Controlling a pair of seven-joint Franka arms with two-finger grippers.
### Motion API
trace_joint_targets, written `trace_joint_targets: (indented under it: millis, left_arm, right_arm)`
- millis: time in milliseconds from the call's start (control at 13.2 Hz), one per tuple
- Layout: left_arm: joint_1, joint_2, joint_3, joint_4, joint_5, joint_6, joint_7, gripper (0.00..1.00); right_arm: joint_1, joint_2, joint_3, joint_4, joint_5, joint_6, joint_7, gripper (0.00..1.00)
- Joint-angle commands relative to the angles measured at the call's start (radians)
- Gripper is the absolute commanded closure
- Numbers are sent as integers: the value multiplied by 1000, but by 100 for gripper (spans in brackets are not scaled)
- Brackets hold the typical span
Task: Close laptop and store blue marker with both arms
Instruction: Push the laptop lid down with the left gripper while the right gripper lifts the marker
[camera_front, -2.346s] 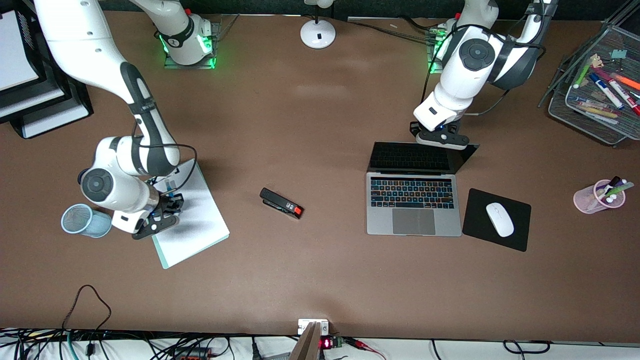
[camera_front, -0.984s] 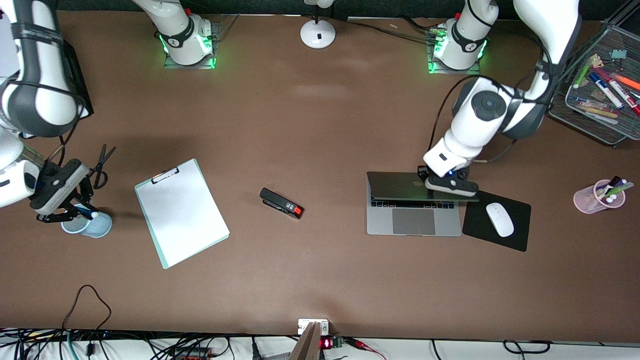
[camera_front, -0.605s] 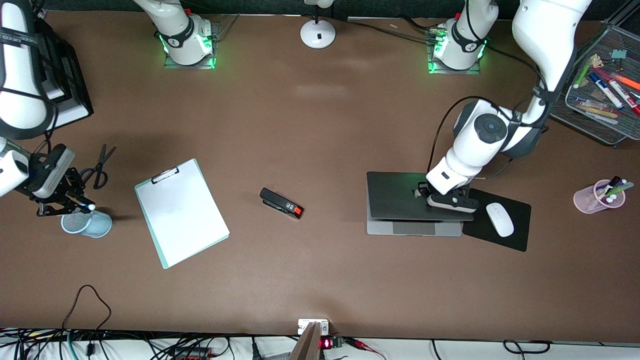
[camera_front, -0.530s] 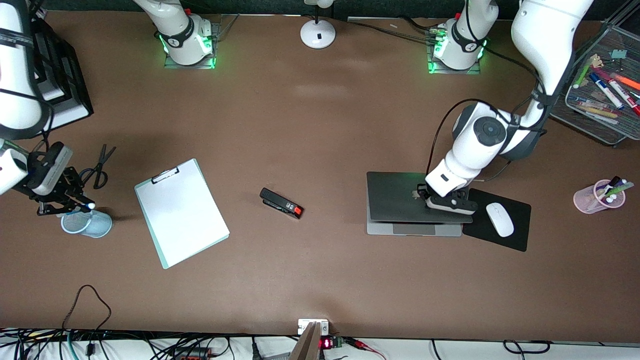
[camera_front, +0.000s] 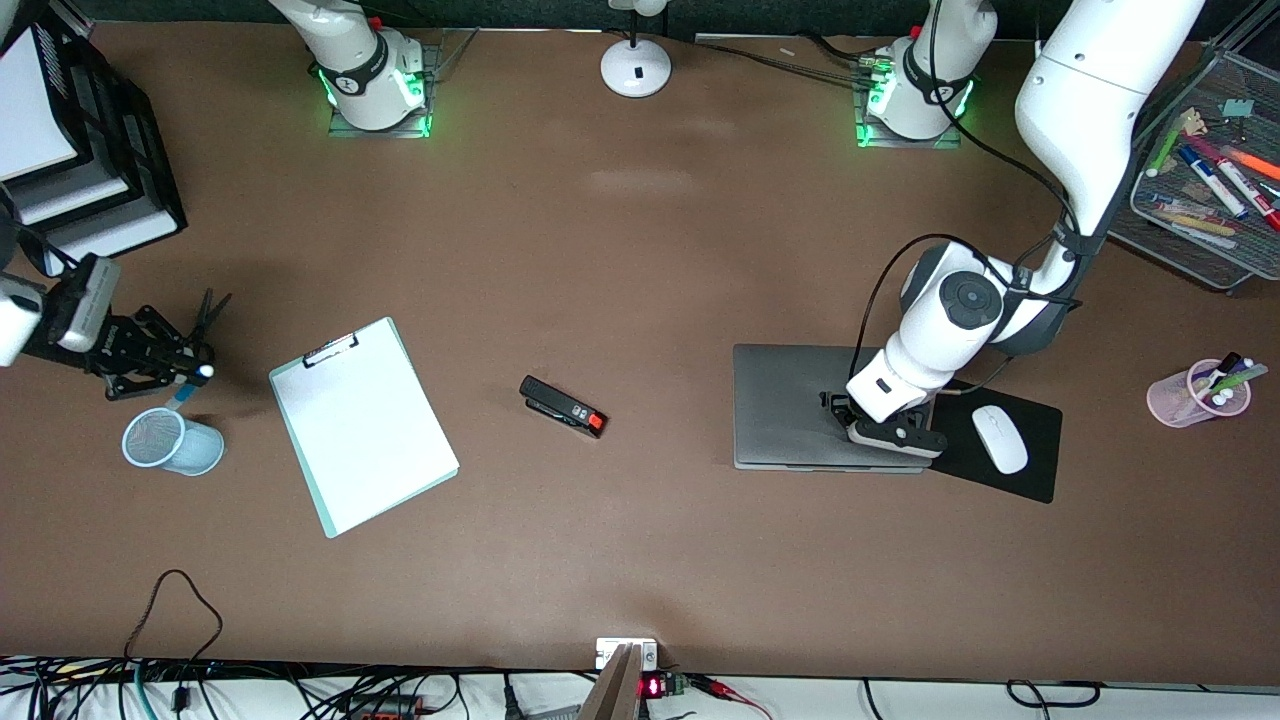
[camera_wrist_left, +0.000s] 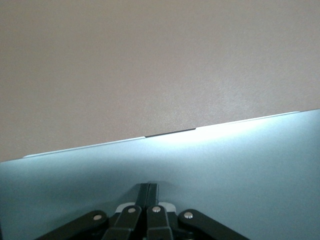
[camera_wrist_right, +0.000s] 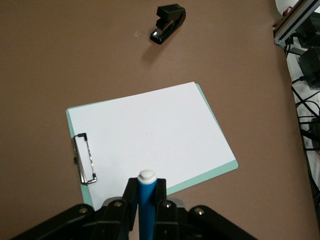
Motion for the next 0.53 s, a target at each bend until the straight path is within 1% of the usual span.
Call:
trace_joint_targets:
  millis: [0, 151, 454]
  left_arm:
    - [-11, 40, 15, 24, 25, 46, -4, 100]
    - [-10, 38, 15, 24, 32, 46, -4, 100]
    - [-10, 33, 15, 24, 32, 46, -4, 100]
  right_arm:
    - [-71, -11, 16, 19, 46, -106, -34, 100]
    - [-94, 9, 16, 71, 51, -152, -57, 100]
    - [-123, 87, 16, 154, 59, -169, -103, 100]
